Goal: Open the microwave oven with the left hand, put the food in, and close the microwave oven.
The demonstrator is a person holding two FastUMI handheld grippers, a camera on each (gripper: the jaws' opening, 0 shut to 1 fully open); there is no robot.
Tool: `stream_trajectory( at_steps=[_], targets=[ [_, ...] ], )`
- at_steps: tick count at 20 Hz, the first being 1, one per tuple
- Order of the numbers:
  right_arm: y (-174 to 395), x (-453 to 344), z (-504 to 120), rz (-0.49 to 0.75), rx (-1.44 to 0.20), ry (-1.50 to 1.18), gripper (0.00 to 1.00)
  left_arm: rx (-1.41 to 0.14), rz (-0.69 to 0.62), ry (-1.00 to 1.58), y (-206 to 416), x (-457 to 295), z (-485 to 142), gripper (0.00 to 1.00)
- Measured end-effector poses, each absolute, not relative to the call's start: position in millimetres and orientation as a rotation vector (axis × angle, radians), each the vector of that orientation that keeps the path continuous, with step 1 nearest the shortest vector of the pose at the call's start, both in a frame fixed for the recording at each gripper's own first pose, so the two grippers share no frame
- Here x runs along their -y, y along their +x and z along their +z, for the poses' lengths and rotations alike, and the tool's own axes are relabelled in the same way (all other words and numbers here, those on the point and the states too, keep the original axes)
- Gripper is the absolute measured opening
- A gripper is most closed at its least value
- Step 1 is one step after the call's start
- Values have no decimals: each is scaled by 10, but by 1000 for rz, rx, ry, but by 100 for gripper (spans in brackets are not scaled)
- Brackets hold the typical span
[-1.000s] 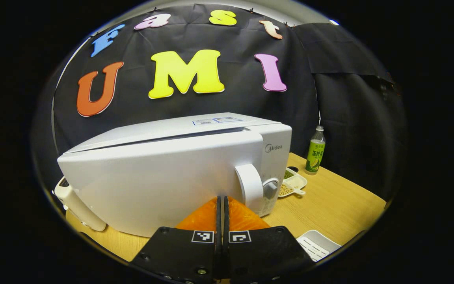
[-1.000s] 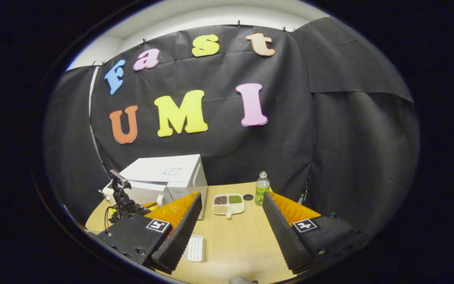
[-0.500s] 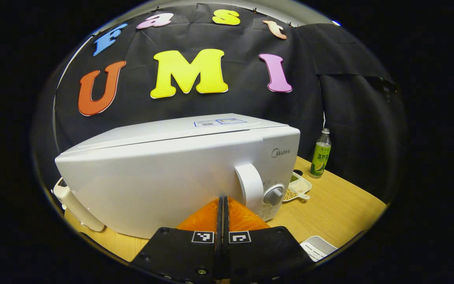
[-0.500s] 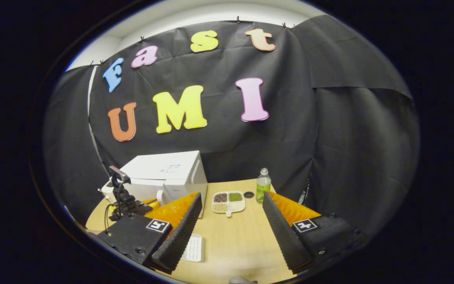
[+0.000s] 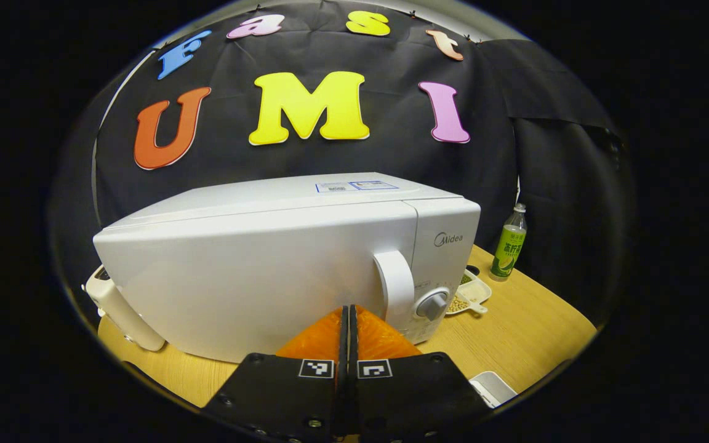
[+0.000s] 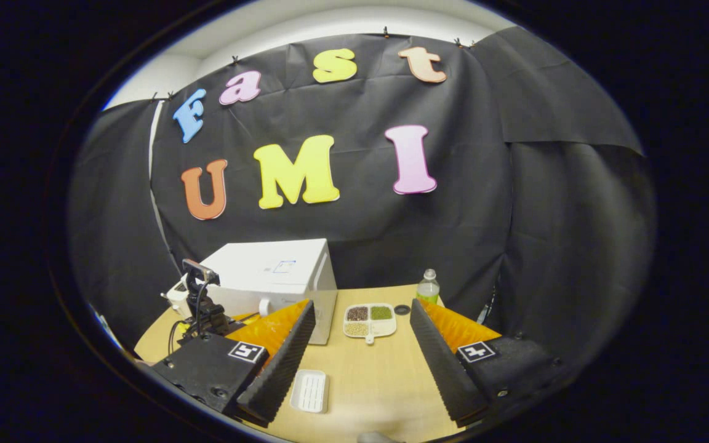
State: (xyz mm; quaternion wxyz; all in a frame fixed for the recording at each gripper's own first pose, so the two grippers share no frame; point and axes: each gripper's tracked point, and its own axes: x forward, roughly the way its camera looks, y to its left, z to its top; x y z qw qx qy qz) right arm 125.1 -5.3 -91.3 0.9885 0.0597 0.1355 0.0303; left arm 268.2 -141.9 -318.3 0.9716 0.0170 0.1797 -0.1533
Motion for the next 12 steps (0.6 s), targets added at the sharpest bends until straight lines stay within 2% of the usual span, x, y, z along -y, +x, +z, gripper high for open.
stream_trajectory(
  at_steps=[3,5,6,7,8,9,10,11,12],
  targets=[
    [1262,47,-913,83,-267,115,99,-362,-284,37,2526,1320,-3148,0],
    [1268,54,-922,102,-266,112,99,-374,-286,17,2388,1295,-3117,17],
    [1260,50,-922,114,-263,108,99,-366,-269,21,2313,1237,-3077,58],
    [1257,64,-921,124,-259,100,99,-350,-236,42,2264,1153,-3022,76],
    [1256,74,-930,138,-256,92,99,-345,-205,68,2237,1078,-2978,88],
    [1242,68,-929,154,-252,87,92,-349,-185,82,2192,1039,-2951,95],
    [1232,63,-932,171,-251,86,99,-351,-168,91,2127,1024,-2919,96],
    [1216,62,-943,191,-250,85,92,-353,-154,98,2052,1020,-2867,96],
    [1202,54,-943,208,-244,85,92,-350,-146,104,1980,1026,-2790,96]
  ],
)
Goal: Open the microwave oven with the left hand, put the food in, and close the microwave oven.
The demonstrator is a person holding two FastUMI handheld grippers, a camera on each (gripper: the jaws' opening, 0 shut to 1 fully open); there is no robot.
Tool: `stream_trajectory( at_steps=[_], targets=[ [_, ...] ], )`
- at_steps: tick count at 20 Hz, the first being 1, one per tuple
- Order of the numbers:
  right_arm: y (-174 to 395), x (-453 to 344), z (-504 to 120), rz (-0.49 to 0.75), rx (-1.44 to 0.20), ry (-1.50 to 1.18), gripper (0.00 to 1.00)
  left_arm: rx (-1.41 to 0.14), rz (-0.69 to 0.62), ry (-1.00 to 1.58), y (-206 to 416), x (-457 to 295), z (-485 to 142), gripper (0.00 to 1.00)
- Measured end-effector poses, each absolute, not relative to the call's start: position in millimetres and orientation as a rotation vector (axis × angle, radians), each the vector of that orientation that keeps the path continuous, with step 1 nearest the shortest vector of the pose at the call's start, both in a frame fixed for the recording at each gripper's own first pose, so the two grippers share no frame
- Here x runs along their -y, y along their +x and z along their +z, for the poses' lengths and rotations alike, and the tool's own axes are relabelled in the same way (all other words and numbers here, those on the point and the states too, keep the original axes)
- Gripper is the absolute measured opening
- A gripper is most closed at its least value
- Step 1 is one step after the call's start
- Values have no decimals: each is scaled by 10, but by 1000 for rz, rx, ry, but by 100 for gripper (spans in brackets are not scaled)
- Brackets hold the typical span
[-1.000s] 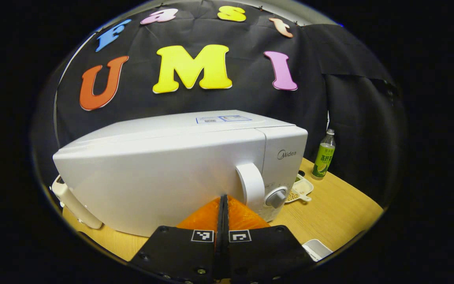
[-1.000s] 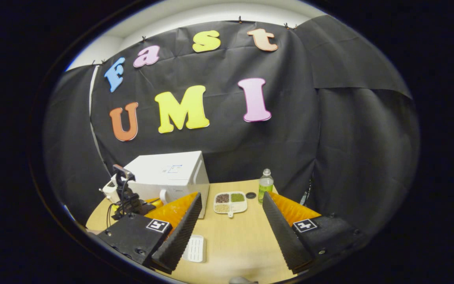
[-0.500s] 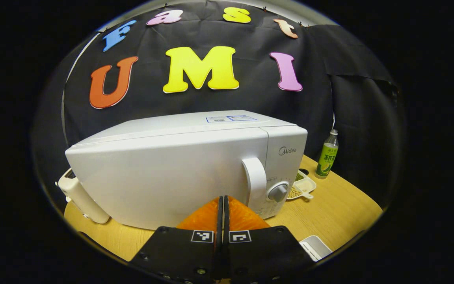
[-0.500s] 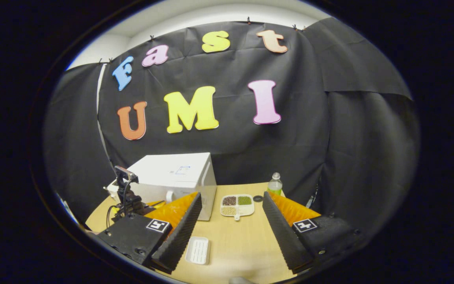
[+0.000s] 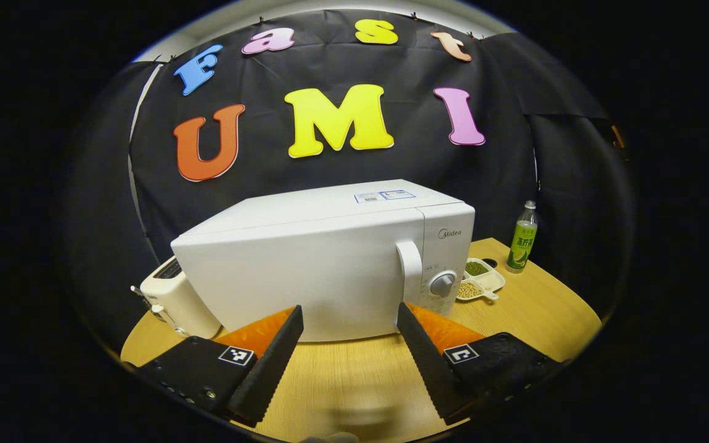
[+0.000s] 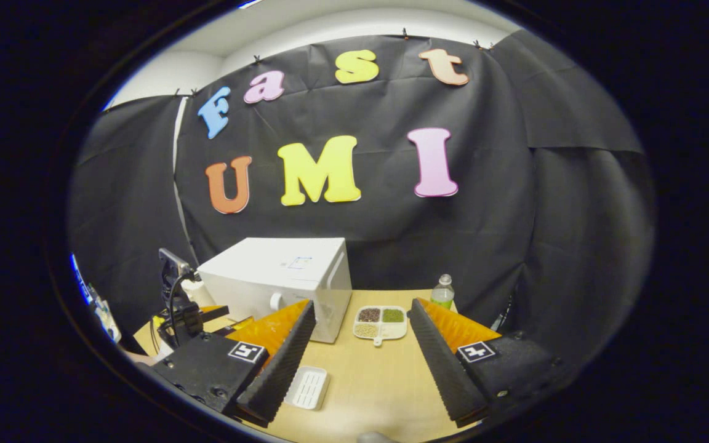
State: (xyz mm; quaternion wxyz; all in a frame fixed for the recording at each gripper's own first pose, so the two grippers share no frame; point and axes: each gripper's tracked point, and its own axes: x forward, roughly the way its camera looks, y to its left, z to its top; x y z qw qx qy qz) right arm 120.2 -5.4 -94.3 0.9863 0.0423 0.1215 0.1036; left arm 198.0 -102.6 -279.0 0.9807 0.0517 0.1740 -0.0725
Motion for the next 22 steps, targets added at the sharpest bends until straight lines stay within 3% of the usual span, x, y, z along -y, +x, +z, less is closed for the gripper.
stream_trajectory(
  at_steps=[1,2,3,4,5,6,7,11,12,13,16,17,18,19,22],
  targets=[
    [1185,67,-930,219,-232,84,99,-345,-135,112,1919,1023,-2709,96],
    [1179,84,-914,221,-223,87,99,-337,-128,122,1848,1029,-2615,96],
    [1161,92,-902,222,-213,98,92,-324,-123,128,1778,1032,-2510,96],
    [1138,92,-879,218,-207,110,99,-311,-125,127,1718,1035,-2398,96],
    [1098,79,-853,213,-197,122,99,-300,-136,125,1639,1047,-2286,96],
    [1053,65,-806,205,-183,133,92,-282,-145,128,1561,1049,-2166,96],
    [1002,52,-755,194,-170,140,99,-275,-150,129,1481,1021,-2063,96],
    [693,-25,-573,133,-125,137,99,-210,-193,95,1105,835,-1496,96],
    [603,-42,-531,119,-120,123,91,-196,-187,93,1023,748,-1387,96],
    [510,-40,-494,101,-107,109,99,-178,-177,93,927,636,-1262,96],
    [241,-73,-316,57,-65,83,98,-142,-155,91,626,299,-967,97],
    [149,-97,-263,45,-52,80,91,-134,-152,84,537,186,-891,96],
    [66,-126,-212,35,-39,77,98,-124,-153,74,445,95,-821,96],
    [-14,-159,-173,26,-28,72,92,-116,-150,65,350,-12,-751,96],
    [-223,-278,-38,14,5,51,92,-95,-111,48,159,-346,-614,96]
  ],
)
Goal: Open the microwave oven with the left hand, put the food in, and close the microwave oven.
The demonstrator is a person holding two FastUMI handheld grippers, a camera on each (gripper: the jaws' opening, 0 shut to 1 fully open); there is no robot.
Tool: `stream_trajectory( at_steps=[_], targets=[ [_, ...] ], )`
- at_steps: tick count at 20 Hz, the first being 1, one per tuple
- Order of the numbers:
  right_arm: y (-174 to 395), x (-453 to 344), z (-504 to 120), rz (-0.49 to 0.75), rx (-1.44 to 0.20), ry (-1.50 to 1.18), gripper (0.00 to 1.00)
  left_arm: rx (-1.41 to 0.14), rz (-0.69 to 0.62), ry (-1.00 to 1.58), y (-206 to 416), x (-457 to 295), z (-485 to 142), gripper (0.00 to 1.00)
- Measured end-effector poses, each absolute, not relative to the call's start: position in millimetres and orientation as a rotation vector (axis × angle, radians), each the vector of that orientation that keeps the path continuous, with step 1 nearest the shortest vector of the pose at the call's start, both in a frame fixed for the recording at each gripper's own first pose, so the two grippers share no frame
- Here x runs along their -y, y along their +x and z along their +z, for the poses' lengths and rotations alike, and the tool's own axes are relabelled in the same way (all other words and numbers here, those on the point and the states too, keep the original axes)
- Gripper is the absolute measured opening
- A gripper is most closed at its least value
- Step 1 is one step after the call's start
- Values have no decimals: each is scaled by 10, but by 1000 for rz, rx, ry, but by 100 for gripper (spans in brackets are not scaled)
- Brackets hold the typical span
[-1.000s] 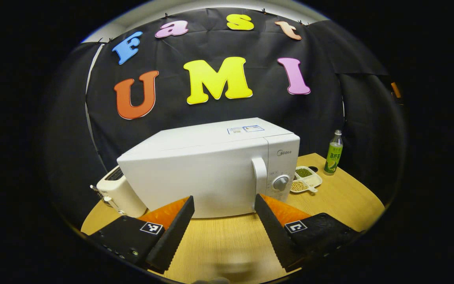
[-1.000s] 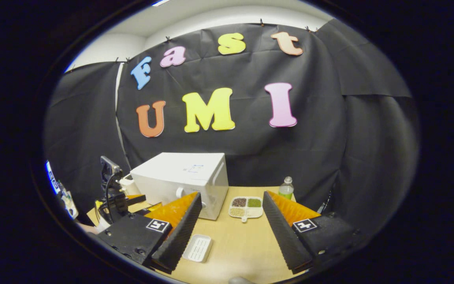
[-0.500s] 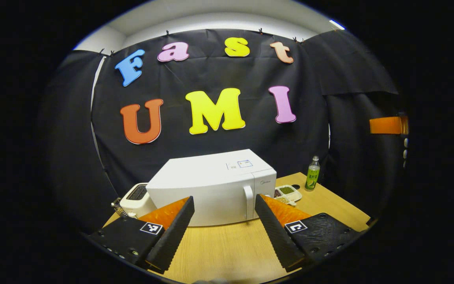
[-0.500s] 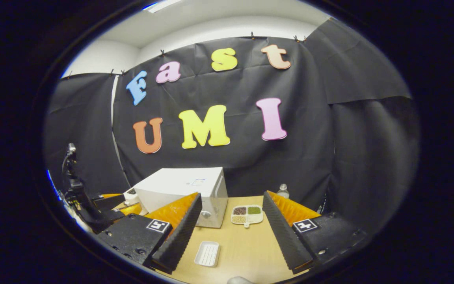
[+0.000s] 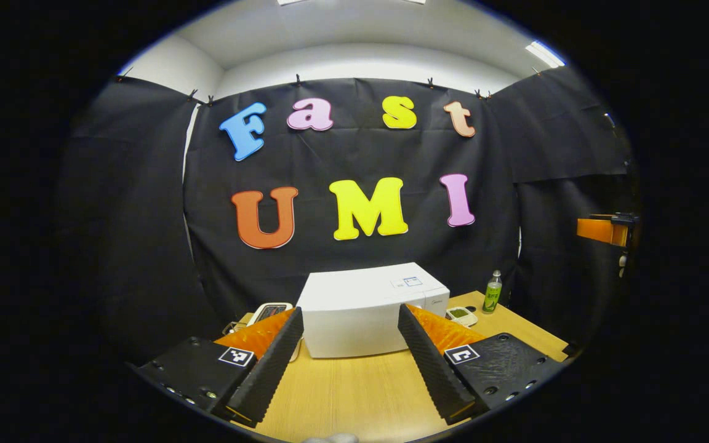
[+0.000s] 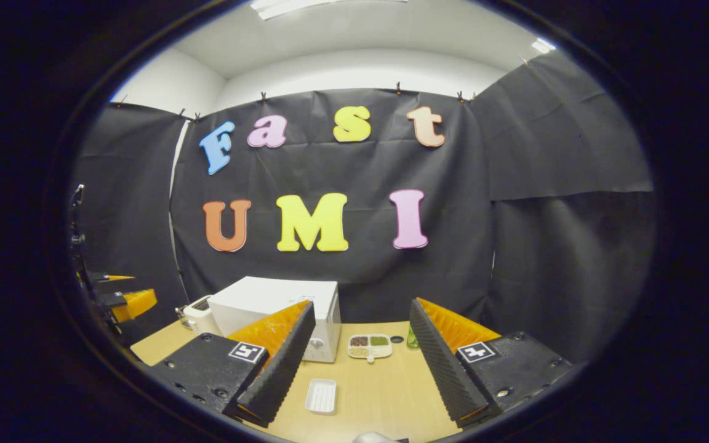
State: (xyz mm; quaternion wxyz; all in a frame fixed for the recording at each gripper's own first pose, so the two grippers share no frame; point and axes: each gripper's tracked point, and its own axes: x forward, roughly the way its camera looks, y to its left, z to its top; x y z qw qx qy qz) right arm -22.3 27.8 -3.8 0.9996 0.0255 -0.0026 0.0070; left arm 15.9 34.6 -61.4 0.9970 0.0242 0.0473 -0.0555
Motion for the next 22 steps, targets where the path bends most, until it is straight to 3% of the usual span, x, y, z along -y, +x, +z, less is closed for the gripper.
stream_trajectory(
  at_steps=[8,9,11,12,13,17,18,20,21,22],
  targets=[
    [-392,-603,81,65,24,60,92,-58,19,-11,-87,-849,-345,96],
    [-378,-595,74,65,16,64,92,-42,21,-25,-103,-834,-292,100],
    [-369,-588,31,65,-9,63,92,-35,8,-44,-128,-772,-260,96],
    [-370,-585,56,62,-5,59,99,-27,-1,-48,-136,-733,-244,96],
    [-363,-560,72,53,-4,54,92,-19,-3,-46,-124,-715,-227,96],
    [-373,-581,100,57,6,45,92,-22,-18,-43,-133,-610,-231,96],
    [-359,-574,99,57,4,45,99,-20,-18,-36,-130,-602,-222,96],
    [-342,-609,108,67,9,51,99,-18,-22,-34,-114,-571,-213,96],
    [-323,-613,117,68,13,52,92,-19,-24,-32,-105,-561,-209,96],
    [-314,-610,116,67,16,50,92,-20,-25,-30,-95,-548,-212,96]
  ],
)
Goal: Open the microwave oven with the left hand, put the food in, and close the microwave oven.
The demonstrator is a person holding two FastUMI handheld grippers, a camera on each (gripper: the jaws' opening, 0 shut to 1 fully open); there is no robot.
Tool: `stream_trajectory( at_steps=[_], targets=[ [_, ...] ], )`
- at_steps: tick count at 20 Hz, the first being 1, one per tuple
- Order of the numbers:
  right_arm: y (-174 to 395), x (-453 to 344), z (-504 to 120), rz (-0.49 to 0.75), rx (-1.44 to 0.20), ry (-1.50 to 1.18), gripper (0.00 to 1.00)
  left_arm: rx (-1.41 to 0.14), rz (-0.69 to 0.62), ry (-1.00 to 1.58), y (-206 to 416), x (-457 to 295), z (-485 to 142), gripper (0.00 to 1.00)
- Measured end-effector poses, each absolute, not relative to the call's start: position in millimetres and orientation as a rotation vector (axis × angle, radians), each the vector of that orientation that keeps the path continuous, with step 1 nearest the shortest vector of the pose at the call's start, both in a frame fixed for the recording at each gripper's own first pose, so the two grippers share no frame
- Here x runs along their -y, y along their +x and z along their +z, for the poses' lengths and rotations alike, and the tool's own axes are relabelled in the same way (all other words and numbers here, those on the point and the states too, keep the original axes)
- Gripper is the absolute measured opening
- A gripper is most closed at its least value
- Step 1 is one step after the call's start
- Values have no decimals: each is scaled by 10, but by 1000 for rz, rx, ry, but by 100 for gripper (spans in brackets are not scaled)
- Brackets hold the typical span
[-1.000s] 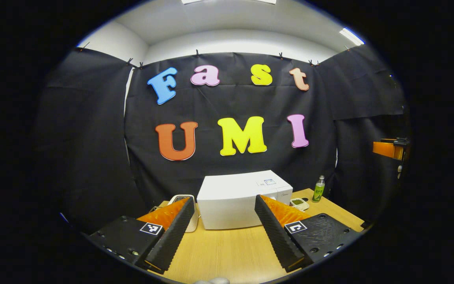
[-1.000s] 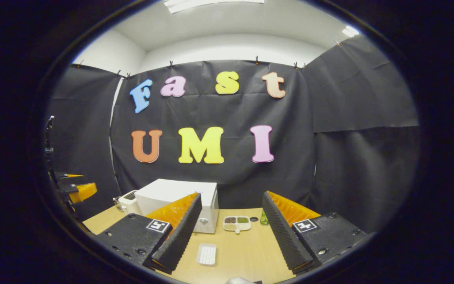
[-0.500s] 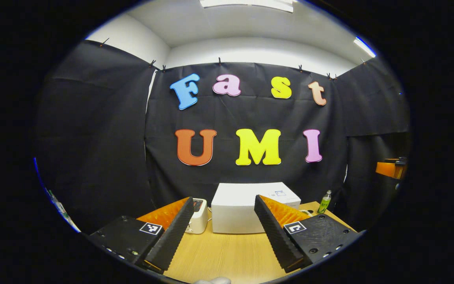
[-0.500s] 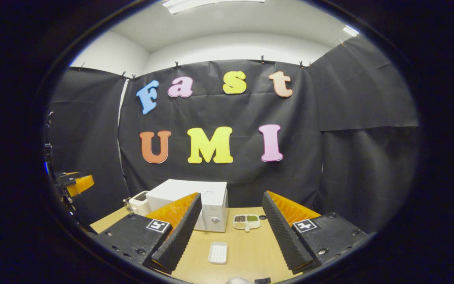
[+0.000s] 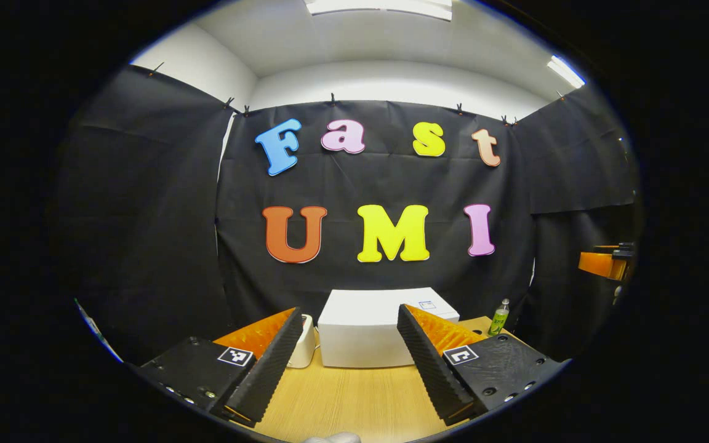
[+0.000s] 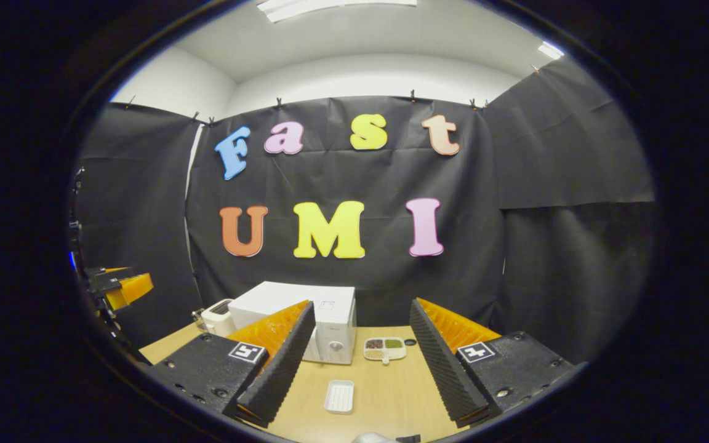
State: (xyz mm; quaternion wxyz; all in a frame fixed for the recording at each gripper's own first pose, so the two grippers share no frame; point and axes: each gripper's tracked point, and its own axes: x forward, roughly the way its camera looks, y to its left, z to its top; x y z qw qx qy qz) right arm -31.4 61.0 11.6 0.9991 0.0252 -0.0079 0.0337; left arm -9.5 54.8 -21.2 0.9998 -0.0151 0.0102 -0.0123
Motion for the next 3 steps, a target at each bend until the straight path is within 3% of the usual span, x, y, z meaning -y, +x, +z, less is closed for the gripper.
stream_trajectory(
  at_steps=[3],
  targets=[
    [-271,-616,78,70,14,57,92,-20,-34,-24,-53,-508,-188,96]
  ],
)
